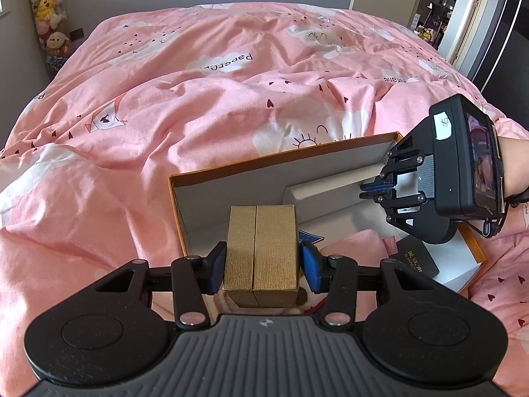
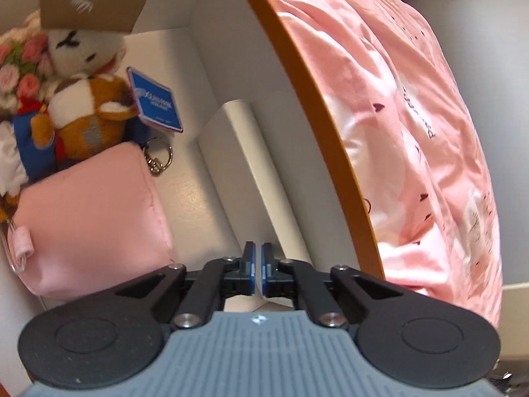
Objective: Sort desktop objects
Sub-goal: 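Lower the tube and gold box into the orange box and open both tools, then withdraw both tools from the box toward the remaining items, then grasp the pink card wallet with the left tool while the right tool grasps the lotion tube, then lift the wallet and lotion tube over the orange box with both tools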
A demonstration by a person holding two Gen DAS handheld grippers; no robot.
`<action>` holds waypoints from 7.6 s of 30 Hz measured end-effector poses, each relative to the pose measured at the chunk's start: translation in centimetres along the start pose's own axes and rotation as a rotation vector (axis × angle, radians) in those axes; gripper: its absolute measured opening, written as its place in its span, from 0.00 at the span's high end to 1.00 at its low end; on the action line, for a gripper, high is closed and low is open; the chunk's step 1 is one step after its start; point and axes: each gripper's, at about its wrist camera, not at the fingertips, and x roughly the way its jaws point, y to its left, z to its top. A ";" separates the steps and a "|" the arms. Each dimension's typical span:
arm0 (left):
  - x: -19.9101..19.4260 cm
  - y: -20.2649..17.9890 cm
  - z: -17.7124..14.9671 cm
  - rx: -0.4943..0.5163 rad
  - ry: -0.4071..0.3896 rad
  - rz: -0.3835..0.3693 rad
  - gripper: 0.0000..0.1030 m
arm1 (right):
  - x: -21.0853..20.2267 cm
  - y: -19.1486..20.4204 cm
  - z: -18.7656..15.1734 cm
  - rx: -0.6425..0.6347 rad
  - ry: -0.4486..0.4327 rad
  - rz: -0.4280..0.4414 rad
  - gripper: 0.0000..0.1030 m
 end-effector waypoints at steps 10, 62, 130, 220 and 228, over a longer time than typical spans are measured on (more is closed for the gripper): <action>1.8 -3.8 1.9 0.045 0.003 -0.077 0.48 | -6.0 -3.8 -2.9 0.319 -0.081 0.072 0.95; 13.8 -11.1 2.3 -0.428 0.181 -0.276 0.51 | -7.4 -5.3 -12.9 0.688 -0.122 -0.012 0.89; -3.4 -10.2 -15.9 -0.046 0.053 -0.114 0.48 | -11.9 15.5 -13.2 1.069 -0.078 0.114 0.42; 5.2 -16.4 -14.4 -0.061 0.196 -0.370 0.79 | -13.2 12.3 -17.7 1.126 -0.116 -0.093 0.96; 1.9 -15.7 -14.0 -0.056 0.124 -0.352 0.80 | -16.3 11.1 -17.3 1.108 -0.192 -0.133 0.98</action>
